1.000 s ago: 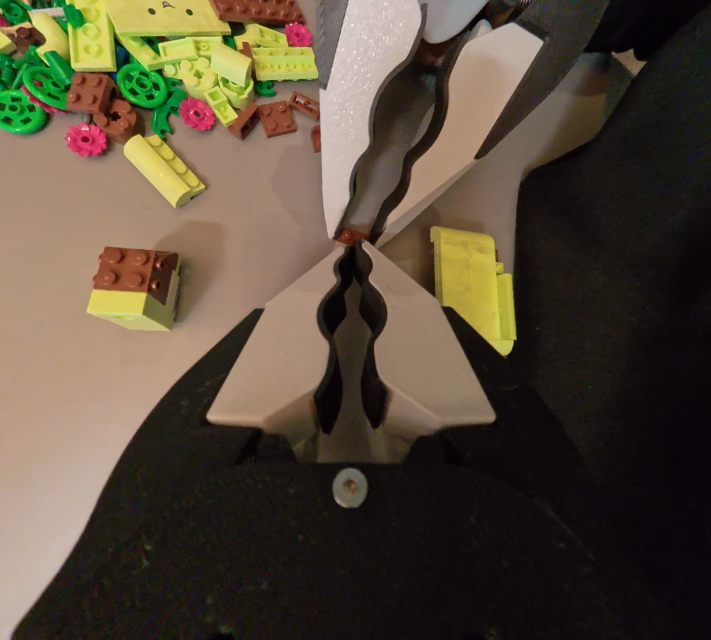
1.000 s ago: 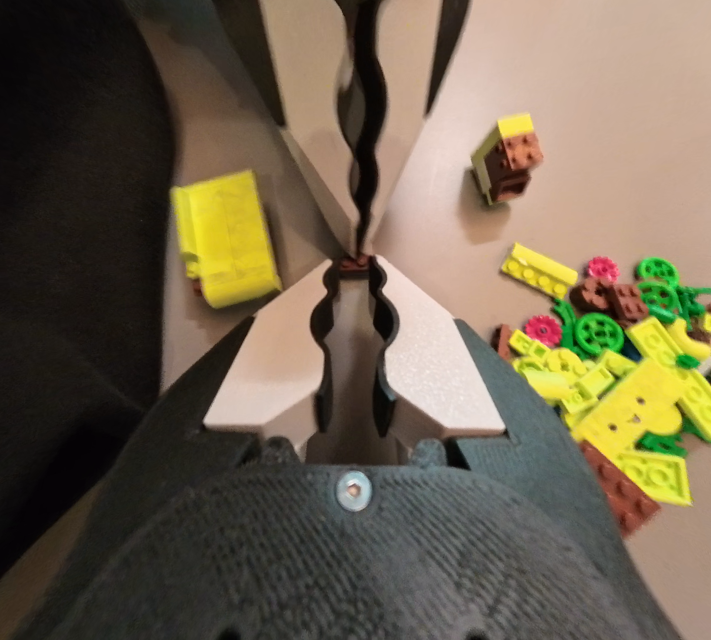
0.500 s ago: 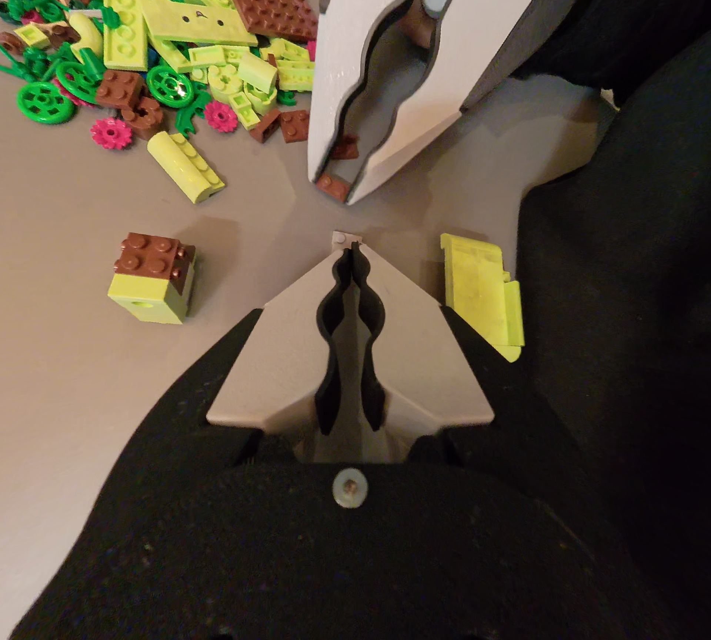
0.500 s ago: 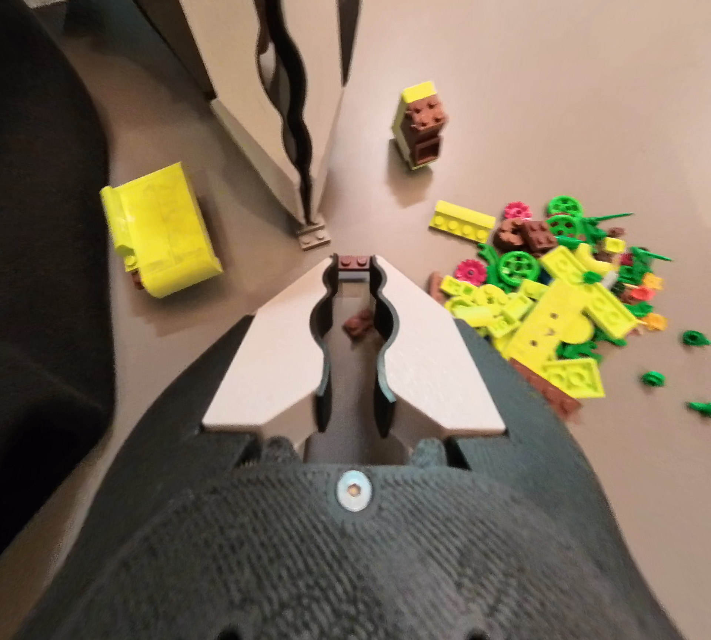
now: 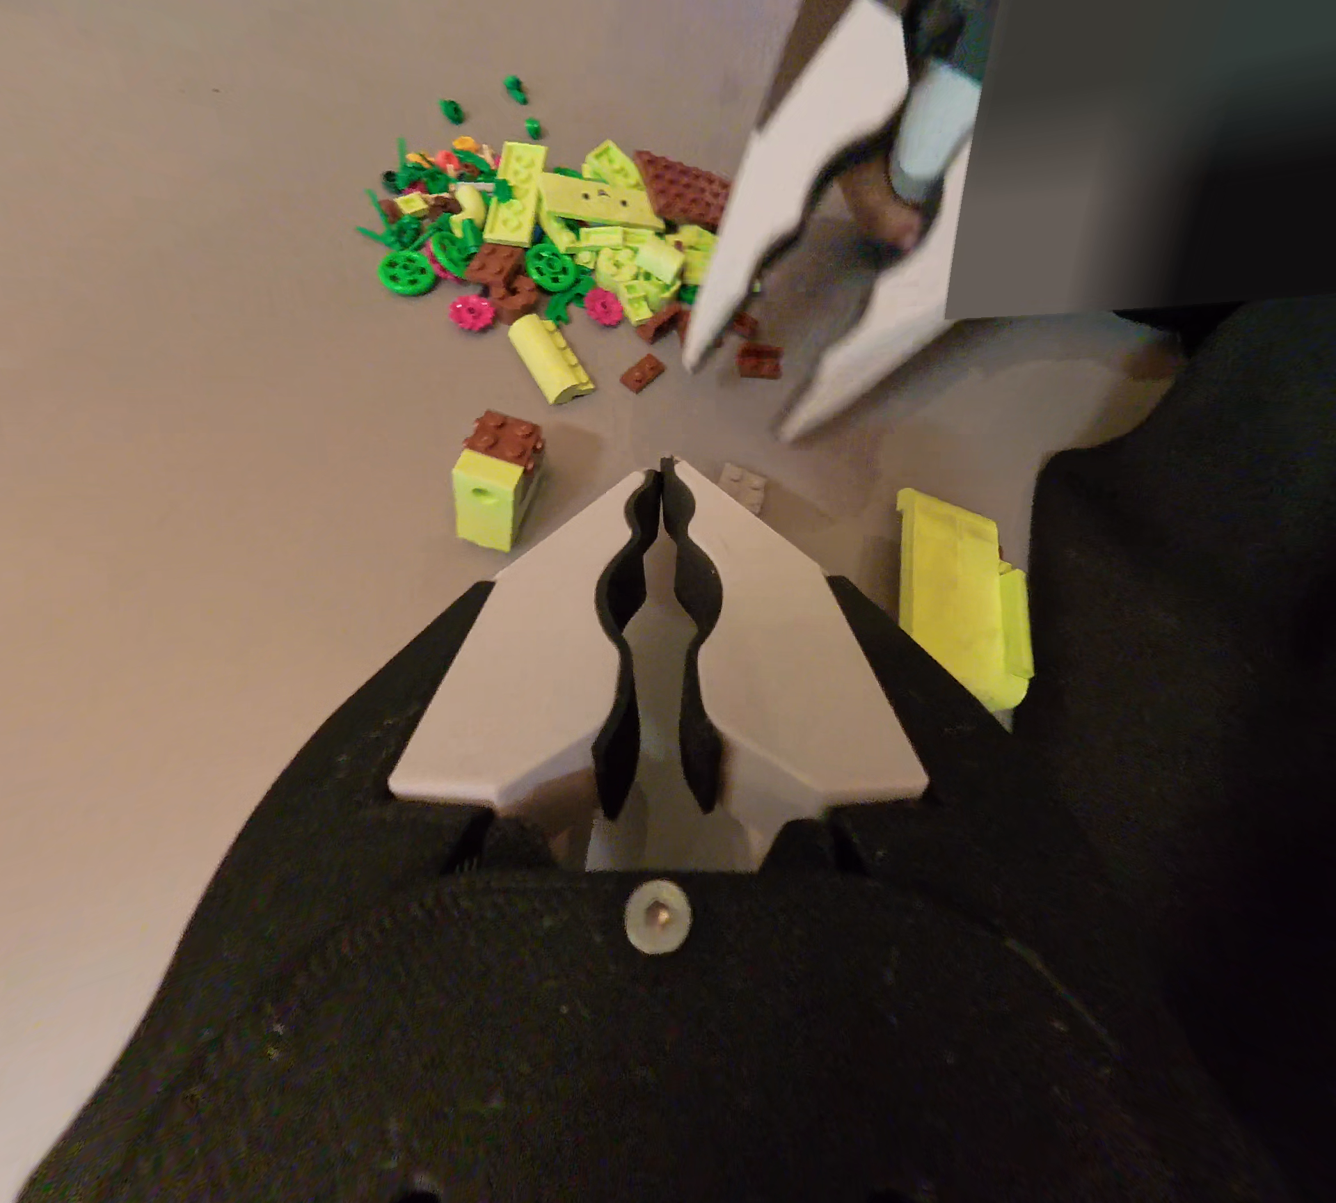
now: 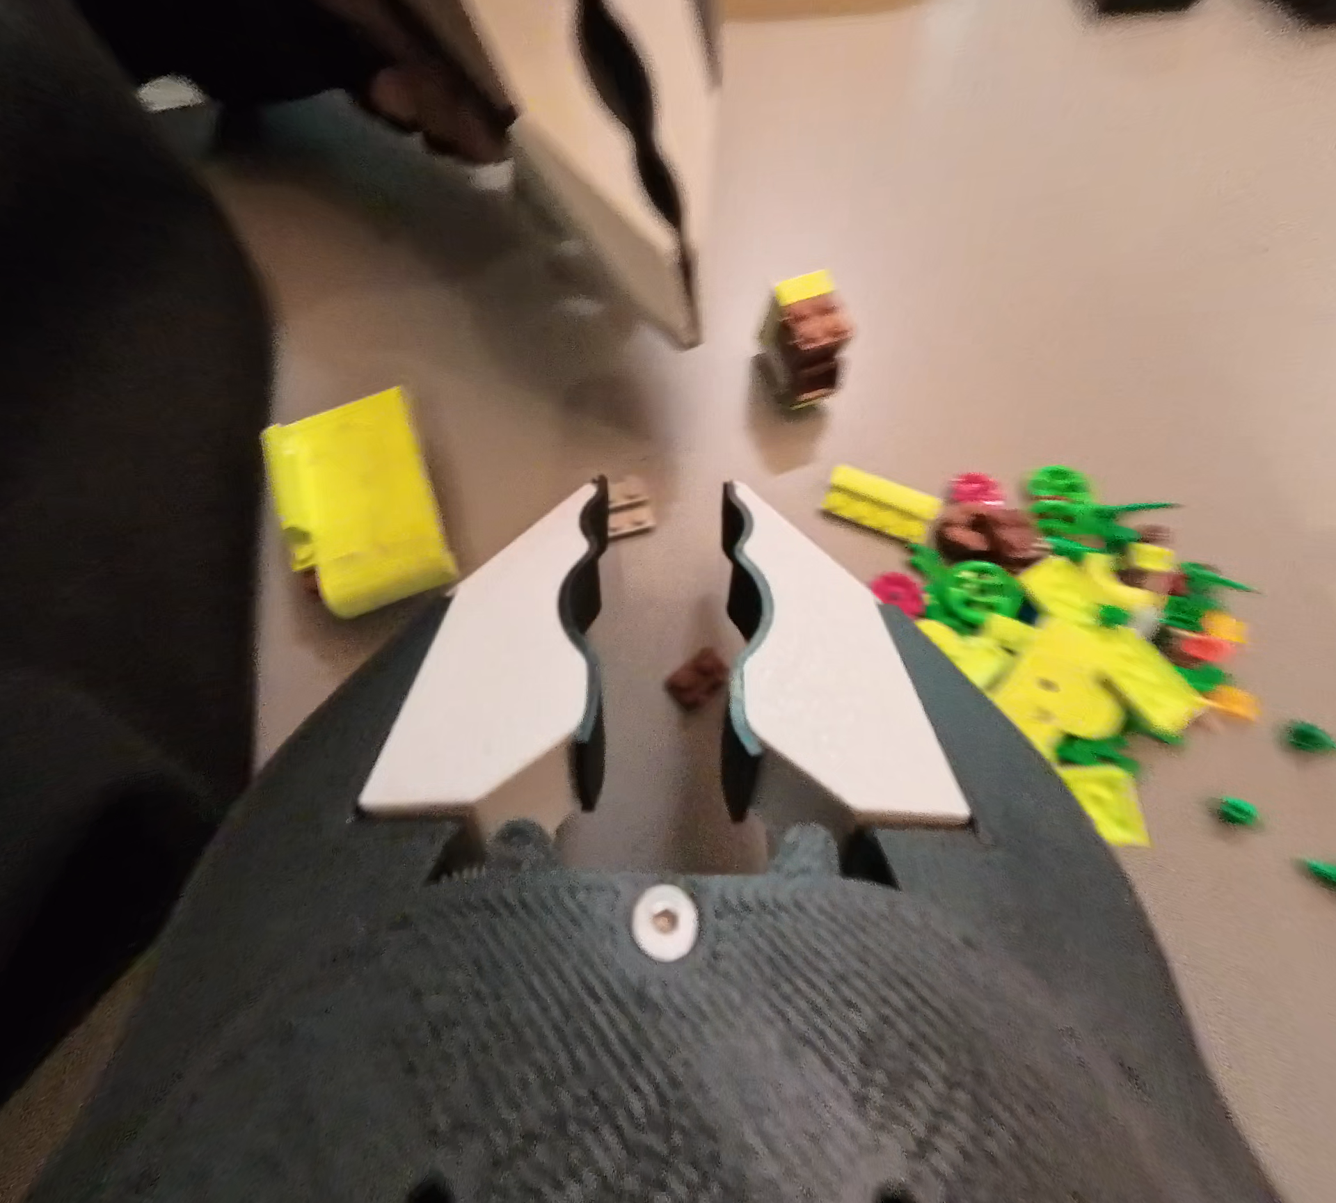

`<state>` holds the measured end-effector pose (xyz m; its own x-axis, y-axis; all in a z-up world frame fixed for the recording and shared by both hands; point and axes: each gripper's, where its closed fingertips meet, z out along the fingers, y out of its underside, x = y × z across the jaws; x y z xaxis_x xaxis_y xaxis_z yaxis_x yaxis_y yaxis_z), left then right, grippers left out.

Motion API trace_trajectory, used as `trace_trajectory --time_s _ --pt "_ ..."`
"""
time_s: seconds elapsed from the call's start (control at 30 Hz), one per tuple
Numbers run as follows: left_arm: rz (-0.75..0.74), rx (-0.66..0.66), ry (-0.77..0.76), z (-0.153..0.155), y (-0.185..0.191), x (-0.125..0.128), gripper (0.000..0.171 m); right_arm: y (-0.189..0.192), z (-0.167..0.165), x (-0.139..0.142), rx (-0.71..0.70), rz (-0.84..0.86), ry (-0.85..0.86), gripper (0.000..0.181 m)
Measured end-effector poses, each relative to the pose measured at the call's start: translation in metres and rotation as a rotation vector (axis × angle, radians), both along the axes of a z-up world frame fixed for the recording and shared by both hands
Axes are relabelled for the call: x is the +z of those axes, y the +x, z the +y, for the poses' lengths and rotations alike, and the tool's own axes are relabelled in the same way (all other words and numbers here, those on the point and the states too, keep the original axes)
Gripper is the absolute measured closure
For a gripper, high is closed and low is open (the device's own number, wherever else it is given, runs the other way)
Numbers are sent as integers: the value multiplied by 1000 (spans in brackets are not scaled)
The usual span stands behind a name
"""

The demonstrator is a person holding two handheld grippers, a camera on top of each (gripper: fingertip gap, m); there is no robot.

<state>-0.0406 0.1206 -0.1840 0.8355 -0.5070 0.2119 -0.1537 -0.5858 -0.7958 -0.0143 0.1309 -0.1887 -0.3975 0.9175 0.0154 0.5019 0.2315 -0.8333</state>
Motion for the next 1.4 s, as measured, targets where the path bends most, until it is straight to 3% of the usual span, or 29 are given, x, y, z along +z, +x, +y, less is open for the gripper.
trace_trajectory --time_s 0.13,0.27,0.37,0.47,0.6,0.73,0.83,0.97,1.13,1.4 --pt "-28 38 10 -1 -7 0 171 3 -19 -24 92 -138 8 149" --pt "4 25 37 2 -6 -1 171 -1 -24 -29 110 -166 17 166" --pt "87 31 102 9 -15 4 171 -8 -11 -29 37 -165 57 167" --pt "123 56 220 20 -29 23 171 -14 25 -24 -130 -117 158 165" --pt "124 30 282 25 -37 31 145 -18 17 -5 -114 -26 -14 149" --pt "187 -1 194 24 -36 2 127 -22 13 3 -100 0 -86 149" --pt "280 2 146 26 -37 -16 134 -28 12 5 -90 10 -51 149" --pt "271 -15 117 26 -35 -19 156 -38 12 7 -66 25 7 147" --pt "285 -196 149 10 -12 -21 156 -39 -2 8 3 44 -46 149" --pt "336 -316 188 -2 2 -25 156 -34 -18 -2 78 35 145 163"
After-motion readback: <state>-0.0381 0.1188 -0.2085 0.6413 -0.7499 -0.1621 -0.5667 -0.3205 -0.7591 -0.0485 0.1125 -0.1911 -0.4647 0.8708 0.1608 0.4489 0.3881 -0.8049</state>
